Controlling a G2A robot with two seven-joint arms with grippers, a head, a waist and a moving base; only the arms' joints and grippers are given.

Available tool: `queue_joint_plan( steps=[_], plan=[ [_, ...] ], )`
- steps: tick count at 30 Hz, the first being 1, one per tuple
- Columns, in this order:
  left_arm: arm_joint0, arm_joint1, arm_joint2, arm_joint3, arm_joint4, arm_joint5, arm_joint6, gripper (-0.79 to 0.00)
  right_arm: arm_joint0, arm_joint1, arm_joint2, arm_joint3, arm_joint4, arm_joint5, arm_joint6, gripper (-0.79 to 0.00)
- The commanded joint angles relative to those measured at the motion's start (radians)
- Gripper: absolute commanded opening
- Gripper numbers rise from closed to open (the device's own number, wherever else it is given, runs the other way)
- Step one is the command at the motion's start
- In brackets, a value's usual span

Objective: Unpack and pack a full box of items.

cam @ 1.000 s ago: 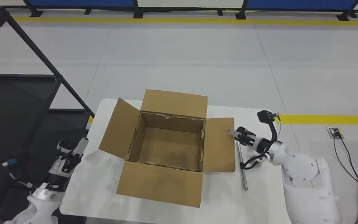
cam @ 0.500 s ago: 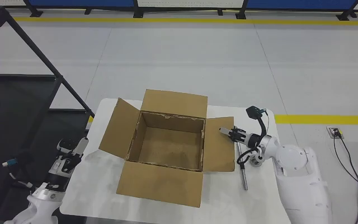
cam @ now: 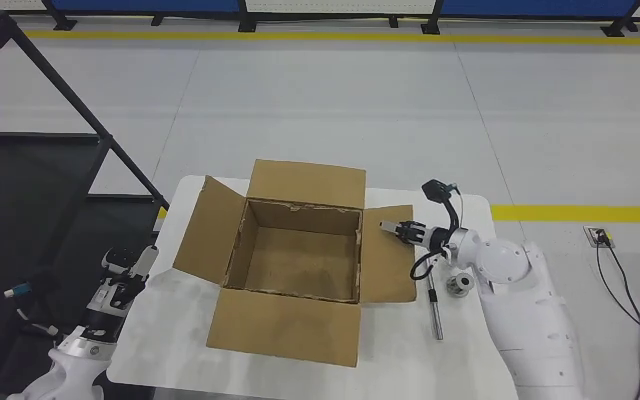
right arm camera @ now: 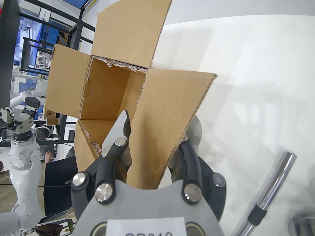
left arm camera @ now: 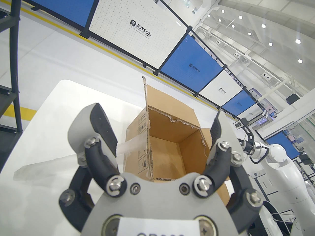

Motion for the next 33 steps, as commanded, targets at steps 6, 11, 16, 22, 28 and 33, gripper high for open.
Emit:
queue_joint_plan(
  steps=[6, 11, 16, 22, 28, 33],
  plan=[
    [0.0, 0.0, 0.0, 0.0, 0.0, 0.0, 0.0, 0.0, 0.048, 0.001, -0.049, 0.053, 0.011, -0.009, -0.015, -0.425],
    [0.0, 0.0, 0.0, 0.0, 0.0, 0.0, 0.0, 0.0, 0.041, 0.011, -0.048, 0.024, -0.004, -0.003, -0.028, -0.166],
    [0.0, 0.0, 0.0, 0.0, 0.0, 0.0, 0.0, 0.0, -0.052, 0.033, 0.006, -0.131, -0.077, 0.029, -0.061, 0.0],
    [0.0, 0.0, 0.0, 0.0, 0.0, 0.0, 0.0, 0.0, -0.254, 0.064, 0.113, -0.416, -0.194, 0.095, -0.07, 0.0],
    [0.0, 0.0, 0.0, 0.0, 0.0, 0.0, 0.0, 0.0, -0.444, 0.085, 0.188, -0.619, -0.337, 0.126, -0.08, 0.0],
    [0.0, 0.0, 0.0, 0.0, 0.0, 0.0, 0.0, 0.0, -0.536, 0.093, 0.206, -0.693, -0.423, 0.158, -0.077, 0.0]
  ],
)
